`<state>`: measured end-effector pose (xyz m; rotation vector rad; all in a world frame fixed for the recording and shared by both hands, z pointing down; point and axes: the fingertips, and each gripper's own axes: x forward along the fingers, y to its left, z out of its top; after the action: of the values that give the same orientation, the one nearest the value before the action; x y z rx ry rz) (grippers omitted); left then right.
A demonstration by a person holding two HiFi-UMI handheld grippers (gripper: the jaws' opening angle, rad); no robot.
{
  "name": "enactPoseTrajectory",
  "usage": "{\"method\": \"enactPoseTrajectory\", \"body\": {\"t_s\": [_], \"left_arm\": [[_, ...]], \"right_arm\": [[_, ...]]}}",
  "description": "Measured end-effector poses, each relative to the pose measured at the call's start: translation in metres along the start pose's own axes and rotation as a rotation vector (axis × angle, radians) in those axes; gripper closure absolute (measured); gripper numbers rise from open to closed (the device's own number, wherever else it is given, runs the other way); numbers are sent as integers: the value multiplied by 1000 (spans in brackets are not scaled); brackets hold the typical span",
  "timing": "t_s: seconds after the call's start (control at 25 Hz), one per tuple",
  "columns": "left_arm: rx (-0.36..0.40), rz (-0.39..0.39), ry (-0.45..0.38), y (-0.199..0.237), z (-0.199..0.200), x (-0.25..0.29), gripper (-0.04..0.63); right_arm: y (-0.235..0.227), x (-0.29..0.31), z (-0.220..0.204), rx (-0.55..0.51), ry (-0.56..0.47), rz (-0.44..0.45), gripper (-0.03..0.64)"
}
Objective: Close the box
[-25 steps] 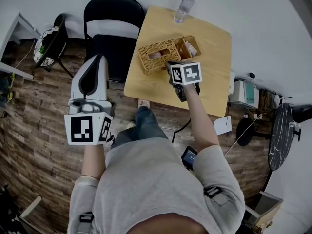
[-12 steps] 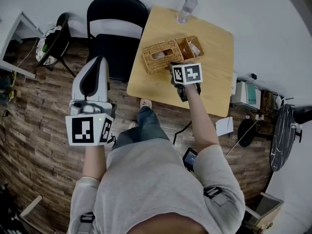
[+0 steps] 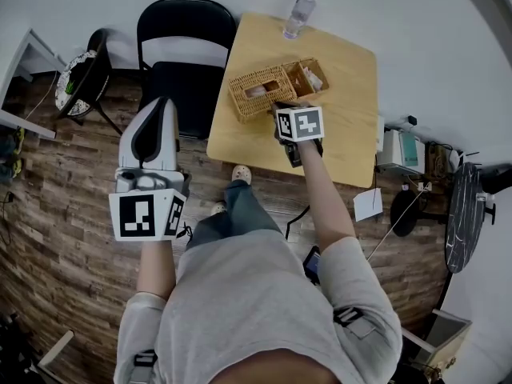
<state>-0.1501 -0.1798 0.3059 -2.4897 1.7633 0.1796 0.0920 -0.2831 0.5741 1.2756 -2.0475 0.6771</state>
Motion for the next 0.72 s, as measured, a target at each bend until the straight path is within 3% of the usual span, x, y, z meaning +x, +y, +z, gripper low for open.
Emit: {"method": "enactPoseTrajectory", "body": {"t_s": [0.24,0.72], "left_arm": [[-2,-14,-12,-5,2,1,537],[6,-56,-59,-34,25,13,537]], "right_arm": [[2,-19,11,45,-149,0,592],[12,-101,48,8,-414,-29,595]]}}
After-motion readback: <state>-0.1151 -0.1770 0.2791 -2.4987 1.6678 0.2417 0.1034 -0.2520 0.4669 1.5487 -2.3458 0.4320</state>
